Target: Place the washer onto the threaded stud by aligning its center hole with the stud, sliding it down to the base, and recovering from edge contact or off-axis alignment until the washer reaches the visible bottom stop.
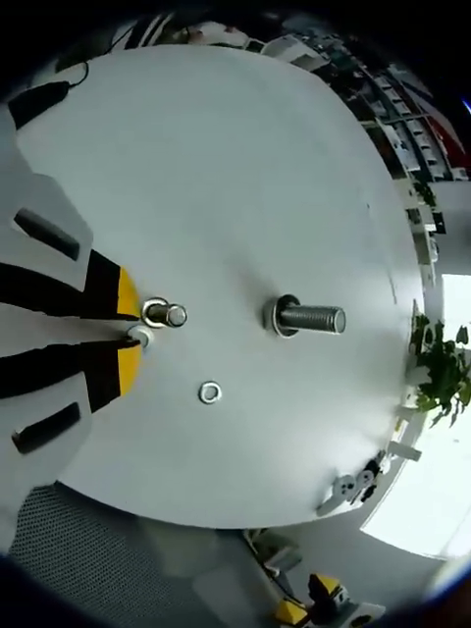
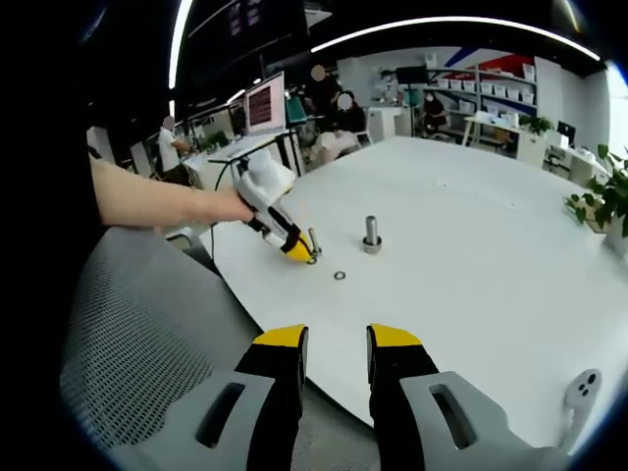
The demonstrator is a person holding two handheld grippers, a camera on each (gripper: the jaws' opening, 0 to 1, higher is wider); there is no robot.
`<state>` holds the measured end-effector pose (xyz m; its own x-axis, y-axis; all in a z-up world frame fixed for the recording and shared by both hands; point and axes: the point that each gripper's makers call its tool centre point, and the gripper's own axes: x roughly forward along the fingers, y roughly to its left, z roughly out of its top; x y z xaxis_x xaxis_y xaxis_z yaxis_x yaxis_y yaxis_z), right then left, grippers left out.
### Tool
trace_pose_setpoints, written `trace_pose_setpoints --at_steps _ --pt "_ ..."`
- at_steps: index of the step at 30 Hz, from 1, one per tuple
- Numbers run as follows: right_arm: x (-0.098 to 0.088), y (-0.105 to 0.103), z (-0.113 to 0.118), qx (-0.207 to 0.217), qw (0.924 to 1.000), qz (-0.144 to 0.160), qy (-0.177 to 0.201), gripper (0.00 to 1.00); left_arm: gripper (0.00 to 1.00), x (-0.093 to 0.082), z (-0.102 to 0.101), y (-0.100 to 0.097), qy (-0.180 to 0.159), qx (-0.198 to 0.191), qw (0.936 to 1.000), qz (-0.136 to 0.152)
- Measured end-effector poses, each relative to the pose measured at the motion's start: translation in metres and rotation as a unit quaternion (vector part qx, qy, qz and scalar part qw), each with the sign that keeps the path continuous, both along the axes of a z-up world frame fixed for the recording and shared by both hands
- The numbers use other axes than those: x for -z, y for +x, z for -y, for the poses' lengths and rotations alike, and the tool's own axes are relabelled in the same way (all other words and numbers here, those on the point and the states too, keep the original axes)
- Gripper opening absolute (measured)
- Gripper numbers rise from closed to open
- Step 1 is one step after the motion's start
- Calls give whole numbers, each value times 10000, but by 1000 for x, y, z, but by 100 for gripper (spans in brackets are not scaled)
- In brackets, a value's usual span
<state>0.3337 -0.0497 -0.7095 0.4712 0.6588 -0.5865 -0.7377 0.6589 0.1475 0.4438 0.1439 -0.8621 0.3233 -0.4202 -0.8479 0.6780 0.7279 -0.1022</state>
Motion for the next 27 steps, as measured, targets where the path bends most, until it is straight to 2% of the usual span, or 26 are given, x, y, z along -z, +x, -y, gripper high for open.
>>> trace_pose_setpoints --at_steps 16,21,27 --pt "0 0 1 17 10000 20 7 26 1 1 -2 2 311 245 9988 299" --pt "0 1 2 49 10000 40 20 26 0 1 -4 -10 280 330 9991 -25" --pt "-1 1 1 33 10000 62 22 26 0 -10 -12 -15 218 283 9993 -124"
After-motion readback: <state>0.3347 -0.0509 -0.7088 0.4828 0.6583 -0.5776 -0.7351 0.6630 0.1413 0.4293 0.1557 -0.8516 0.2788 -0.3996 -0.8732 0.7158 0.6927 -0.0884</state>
